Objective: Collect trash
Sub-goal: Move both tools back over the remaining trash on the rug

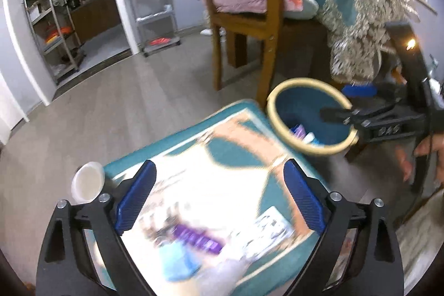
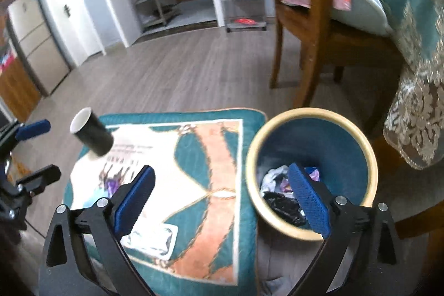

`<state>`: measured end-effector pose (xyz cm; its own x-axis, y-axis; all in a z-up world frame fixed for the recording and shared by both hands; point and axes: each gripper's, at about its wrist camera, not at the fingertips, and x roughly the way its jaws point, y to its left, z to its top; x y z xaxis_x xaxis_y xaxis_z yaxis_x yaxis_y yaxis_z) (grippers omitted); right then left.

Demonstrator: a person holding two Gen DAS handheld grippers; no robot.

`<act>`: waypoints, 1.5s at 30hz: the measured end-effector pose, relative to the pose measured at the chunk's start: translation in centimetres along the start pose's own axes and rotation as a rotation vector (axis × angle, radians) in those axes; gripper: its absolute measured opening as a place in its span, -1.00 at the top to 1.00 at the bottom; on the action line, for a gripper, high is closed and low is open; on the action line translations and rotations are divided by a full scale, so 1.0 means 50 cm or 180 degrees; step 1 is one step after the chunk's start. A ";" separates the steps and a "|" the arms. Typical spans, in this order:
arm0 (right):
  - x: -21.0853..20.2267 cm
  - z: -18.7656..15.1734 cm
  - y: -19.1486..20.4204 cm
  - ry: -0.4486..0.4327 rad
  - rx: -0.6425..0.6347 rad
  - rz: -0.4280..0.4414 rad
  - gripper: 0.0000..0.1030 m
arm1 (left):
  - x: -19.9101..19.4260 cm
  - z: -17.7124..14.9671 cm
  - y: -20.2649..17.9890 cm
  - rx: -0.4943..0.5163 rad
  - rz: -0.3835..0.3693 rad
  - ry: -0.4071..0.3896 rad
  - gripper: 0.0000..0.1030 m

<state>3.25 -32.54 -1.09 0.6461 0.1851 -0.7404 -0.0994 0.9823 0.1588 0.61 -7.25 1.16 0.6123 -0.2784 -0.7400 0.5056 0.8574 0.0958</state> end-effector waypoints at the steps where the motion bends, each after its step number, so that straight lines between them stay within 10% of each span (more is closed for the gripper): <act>1: -0.005 -0.005 0.015 0.0007 -0.0012 0.0013 -0.88 | -0.003 -0.011 0.011 -0.0010 0.0018 0.0019 -0.81; 21: 0.129 -0.118 0.117 0.0747 0.0314 0.0292 -0.89 | 0.052 -0.153 0.191 -0.0800 0.0216 0.0491 -0.85; 40: 0.219 -0.278 0.300 0.1317 -0.1752 0.0317 -0.85 | 0.066 -0.141 0.186 -0.0849 0.0072 0.0559 -0.85; 45: 0.230 -0.263 0.297 0.1185 -0.1795 0.0195 0.04 | 0.073 -0.142 0.183 -0.0859 0.0048 0.0600 -0.85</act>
<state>-0.75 -15.45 -15.86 0.3331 0.1395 -0.9325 -0.5723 0.8159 -0.0824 3.16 2.65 -5.38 0.4826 -0.2013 -0.8524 0.3027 0.9516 -0.0534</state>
